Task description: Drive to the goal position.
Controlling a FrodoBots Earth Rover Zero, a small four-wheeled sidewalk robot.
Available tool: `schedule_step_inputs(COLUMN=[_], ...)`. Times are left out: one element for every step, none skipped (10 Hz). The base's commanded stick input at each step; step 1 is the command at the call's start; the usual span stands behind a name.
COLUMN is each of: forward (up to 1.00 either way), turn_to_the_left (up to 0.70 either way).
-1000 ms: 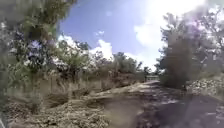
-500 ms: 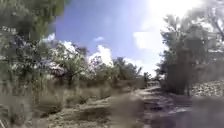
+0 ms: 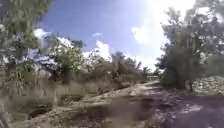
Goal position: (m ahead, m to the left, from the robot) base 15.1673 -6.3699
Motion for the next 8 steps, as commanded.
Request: schedule_step_inputs(forward=[0.70, 0.70, 0.70, 0.70, 0.70, 0.70, 0.70, 0.70], turn_to_the_left=[0.00, 0.00, 0.00, 0.00, 0.00, 0.00, 0.00, 0.00])
